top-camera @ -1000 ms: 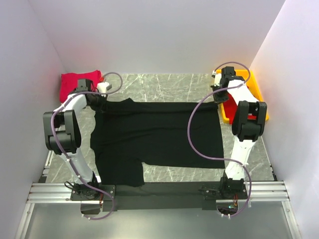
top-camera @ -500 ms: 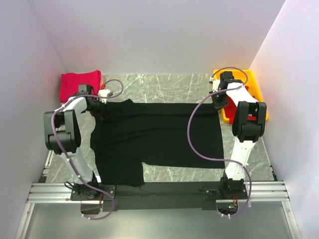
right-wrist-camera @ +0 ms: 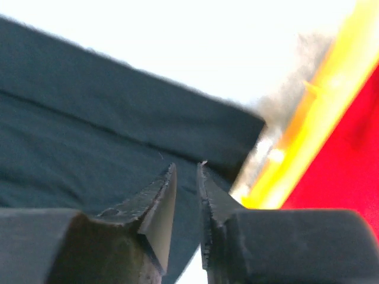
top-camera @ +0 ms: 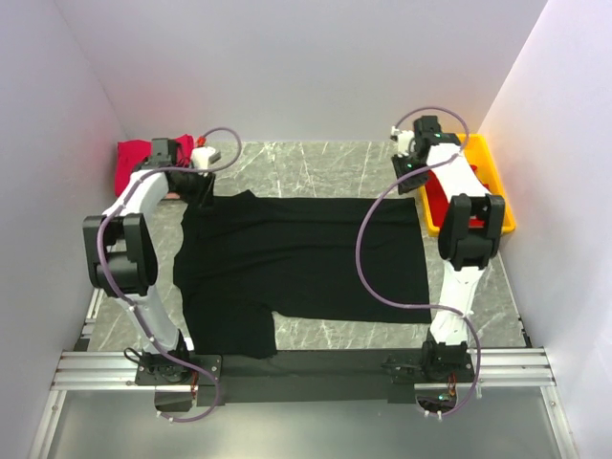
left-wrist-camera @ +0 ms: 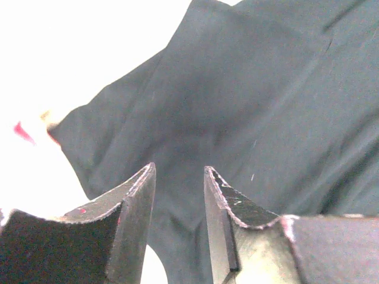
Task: Fold and stack the t-shirts
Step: Fold the tshirt
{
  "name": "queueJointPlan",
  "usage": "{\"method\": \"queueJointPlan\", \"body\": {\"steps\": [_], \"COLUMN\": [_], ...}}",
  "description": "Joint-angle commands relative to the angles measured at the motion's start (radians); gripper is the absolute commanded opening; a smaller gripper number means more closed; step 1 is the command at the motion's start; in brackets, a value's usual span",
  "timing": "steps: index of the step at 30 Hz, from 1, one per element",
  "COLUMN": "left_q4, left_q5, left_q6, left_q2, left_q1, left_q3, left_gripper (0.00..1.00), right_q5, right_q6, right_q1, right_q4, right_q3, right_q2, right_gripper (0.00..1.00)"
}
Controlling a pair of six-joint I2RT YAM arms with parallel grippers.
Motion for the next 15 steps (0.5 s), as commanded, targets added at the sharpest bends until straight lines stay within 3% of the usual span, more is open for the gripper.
{"method": "queueJointPlan", "body": {"steps": [1,6,11,15], "left_q4": [0.052,0.094,0.108,0.114], "left_q5": [-0.026,-0.094,-0.109,-0.131], "left_q6": [-0.080,-0.136,-0.176,-0.198], "left_q2": [0.067,0.132,0.199,0.268], "left_q1": [-0.052,-0.059,-0.059,-0.083], "left_q3": [0.038,0.045,0.074,0.136], "left_gripper": [0.42,0.38,0.36,0.35], "right_q5": [0.069,0.115,0.172,0.181], "right_q6": [0.026,0.025,0.028,0.035], "right_q1": [0.058,0.079,0.099,0.099], "right_q4": [0.021,-0.003,-0.034,-0.109], "right_q3": [0.067,0.115,0.188,0.395], "right_q2": [0.063,0.165,0.272,0.384], "right_gripper": [0.25,0.12,0.12,0.13]}}
